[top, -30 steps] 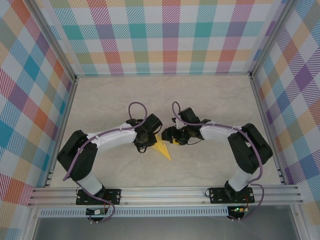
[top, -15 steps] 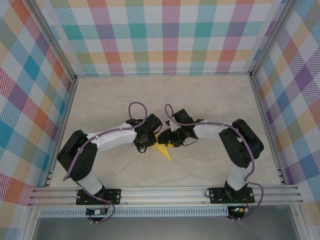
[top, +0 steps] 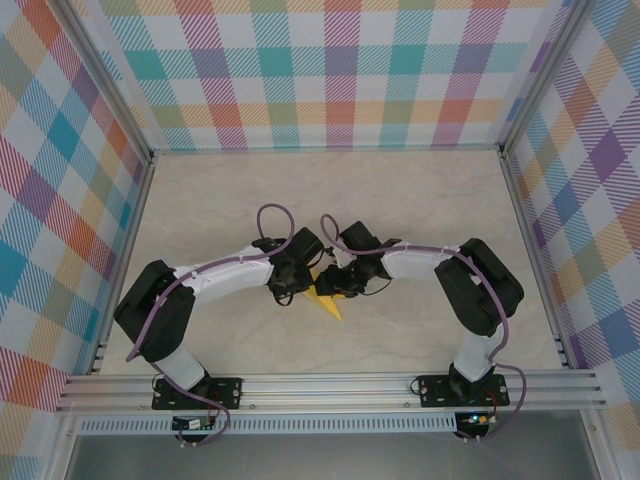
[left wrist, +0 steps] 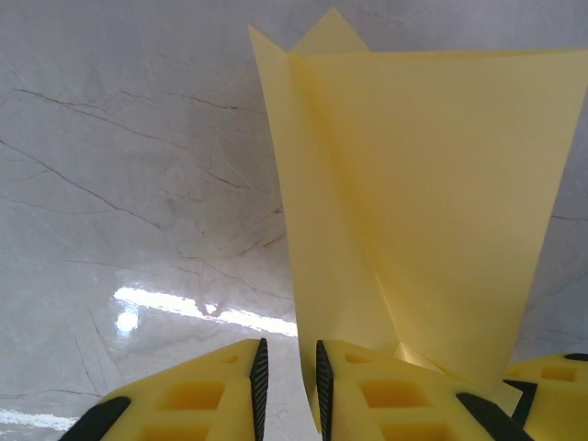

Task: Fold a paper plane with a square sheet of paper (pick it up from the middle)
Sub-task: Move a paper plane to the center of the table.

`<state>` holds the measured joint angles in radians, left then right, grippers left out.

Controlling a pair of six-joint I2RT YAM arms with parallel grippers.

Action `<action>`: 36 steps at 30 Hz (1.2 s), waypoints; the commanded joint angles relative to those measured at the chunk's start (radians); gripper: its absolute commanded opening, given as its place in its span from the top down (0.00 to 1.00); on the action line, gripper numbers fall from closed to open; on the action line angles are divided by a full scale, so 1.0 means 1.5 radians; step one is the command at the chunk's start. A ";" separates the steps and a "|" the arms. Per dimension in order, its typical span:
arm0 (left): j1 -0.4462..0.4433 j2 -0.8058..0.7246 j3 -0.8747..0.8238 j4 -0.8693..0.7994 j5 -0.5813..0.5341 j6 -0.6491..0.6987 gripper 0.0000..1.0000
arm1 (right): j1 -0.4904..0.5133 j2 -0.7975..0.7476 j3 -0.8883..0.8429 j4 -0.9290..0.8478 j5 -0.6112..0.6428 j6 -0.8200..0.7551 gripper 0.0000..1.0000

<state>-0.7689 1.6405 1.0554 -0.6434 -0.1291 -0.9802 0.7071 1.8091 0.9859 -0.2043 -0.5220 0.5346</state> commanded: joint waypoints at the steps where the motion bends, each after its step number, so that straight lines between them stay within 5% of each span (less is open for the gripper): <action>1: 0.008 -0.020 -0.009 0.005 -0.005 -0.002 0.77 | 0.009 0.020 0.027 -0.026 0.021 -0.028 0.57; 10: 0.008 -0.024 -0.010 0.006 -0.003 -0.003 0.77 | 0.028 0.041 0.053 -0.068 0.070 -0.046 0.68; 18: 0.008 -0.073 -0.027 0.060 0.016 0.007 0.77 | 0.032 0.009 0.060 -0.087 0.109 -0.041 0.89; 29: 0.010 -0.247 -0.075 0.054 -0.092 -0.013 0.68 | 0.032 -0.041 0.190 -0.329 0.450 0.010 0.94; 36: 0.022 -0.290 -0.123 0.056 -0.086 -0.039 0.67 | 0.026 0.069 0.312 -0.414 0.498 0.051 0.93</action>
<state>-0.7486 1.2304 0.8898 -0.5468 -0.2321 -1.0122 0.7464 1.8477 1.4178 -0.7139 0.1520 0.5690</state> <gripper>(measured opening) 0.325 0.070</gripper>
